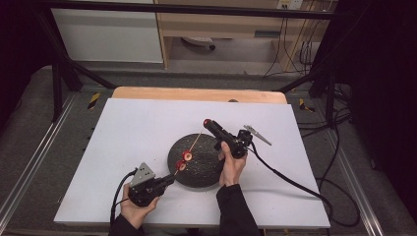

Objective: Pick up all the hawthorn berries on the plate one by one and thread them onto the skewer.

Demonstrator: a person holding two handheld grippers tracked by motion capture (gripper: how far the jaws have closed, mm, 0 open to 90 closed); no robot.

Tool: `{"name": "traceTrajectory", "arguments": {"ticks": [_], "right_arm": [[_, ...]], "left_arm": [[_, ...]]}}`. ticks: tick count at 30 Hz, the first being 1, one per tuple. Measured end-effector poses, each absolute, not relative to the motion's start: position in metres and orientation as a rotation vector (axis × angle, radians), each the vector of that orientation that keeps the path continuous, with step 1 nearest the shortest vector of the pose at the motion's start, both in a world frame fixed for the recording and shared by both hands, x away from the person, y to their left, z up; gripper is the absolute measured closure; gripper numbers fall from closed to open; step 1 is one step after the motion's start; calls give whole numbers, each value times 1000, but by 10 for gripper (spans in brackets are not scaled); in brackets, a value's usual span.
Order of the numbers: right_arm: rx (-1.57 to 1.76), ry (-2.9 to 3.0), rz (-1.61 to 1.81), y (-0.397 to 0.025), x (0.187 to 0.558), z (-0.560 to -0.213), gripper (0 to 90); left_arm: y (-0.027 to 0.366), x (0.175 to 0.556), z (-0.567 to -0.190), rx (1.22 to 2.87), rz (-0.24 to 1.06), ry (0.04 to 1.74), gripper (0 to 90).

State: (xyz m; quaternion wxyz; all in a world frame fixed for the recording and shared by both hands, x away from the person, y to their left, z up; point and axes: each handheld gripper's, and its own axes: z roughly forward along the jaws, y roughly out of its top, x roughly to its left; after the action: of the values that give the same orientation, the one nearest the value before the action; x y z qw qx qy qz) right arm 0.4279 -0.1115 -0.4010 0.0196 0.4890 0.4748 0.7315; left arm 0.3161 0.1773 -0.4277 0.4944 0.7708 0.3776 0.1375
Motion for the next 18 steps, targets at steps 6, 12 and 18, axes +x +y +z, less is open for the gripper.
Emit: {"name": "traceTrajectory", "arguments": {"ticks": [6,12,18], "right_arm": [[1518,1465,2272,-111,428,-401,637],[1518,1462,2282,-111,427,-401,636],[1515,1464,2284,-111,426,-401,636]], "left_arm": [[173,316,-428,1868,326,912,882],[169,316,-428,1868,328,904,882],[171,316,-427,1853,333,909,883]]}}
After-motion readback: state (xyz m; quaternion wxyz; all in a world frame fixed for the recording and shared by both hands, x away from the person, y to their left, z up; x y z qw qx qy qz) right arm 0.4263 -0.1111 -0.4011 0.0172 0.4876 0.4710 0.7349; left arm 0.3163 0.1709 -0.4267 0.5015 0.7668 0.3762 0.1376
